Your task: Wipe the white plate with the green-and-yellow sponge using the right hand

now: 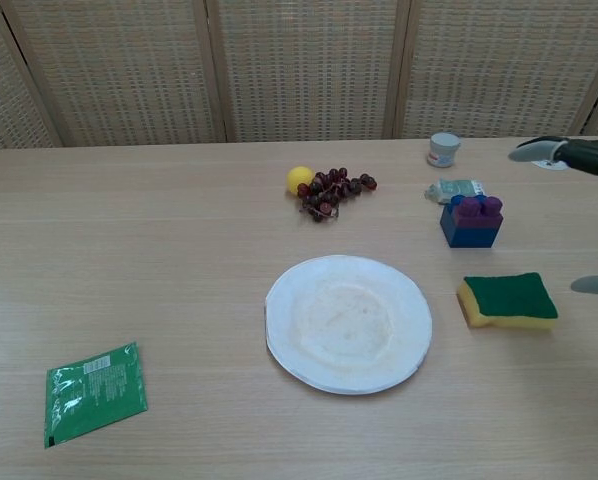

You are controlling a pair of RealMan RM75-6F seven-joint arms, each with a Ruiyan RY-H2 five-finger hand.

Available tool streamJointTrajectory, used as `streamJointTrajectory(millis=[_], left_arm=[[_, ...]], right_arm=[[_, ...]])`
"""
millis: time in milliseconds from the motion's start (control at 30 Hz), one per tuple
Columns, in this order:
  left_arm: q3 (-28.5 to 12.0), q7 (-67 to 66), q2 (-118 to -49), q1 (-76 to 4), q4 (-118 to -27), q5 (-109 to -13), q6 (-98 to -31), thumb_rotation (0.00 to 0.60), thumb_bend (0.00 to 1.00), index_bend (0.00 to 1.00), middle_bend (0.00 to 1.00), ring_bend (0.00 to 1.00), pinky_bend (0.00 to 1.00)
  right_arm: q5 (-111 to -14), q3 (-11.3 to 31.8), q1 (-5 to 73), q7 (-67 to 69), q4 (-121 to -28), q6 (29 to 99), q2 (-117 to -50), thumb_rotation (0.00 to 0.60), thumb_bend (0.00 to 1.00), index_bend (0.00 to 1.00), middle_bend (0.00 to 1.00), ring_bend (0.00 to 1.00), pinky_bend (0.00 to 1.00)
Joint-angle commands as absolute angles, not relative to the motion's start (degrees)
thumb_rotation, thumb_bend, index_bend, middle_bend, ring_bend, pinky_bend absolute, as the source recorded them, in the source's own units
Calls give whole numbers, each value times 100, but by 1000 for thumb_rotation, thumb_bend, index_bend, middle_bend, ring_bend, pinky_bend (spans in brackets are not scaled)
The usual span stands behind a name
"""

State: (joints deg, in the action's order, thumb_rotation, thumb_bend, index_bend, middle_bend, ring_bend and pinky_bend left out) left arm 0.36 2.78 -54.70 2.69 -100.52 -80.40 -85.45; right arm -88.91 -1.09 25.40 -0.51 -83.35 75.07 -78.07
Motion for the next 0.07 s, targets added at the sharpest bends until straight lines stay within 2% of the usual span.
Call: streamJointTrajectory(millis=[33,67], left_arm=[[104,336,-5496,373,-10009,-8330,-8794,600,0,0,0,0,0],[111,342,-5505,384,-9994,-8357,-8818,600,0,0,0,0,0]], right_arm=[[-9356,-520,1846,206,-8173,8368,-7370,600,0,0,0,0,0],[-9383,-537,1803,221,-8159,8421,-7359,600,0,0,0,0,0]])
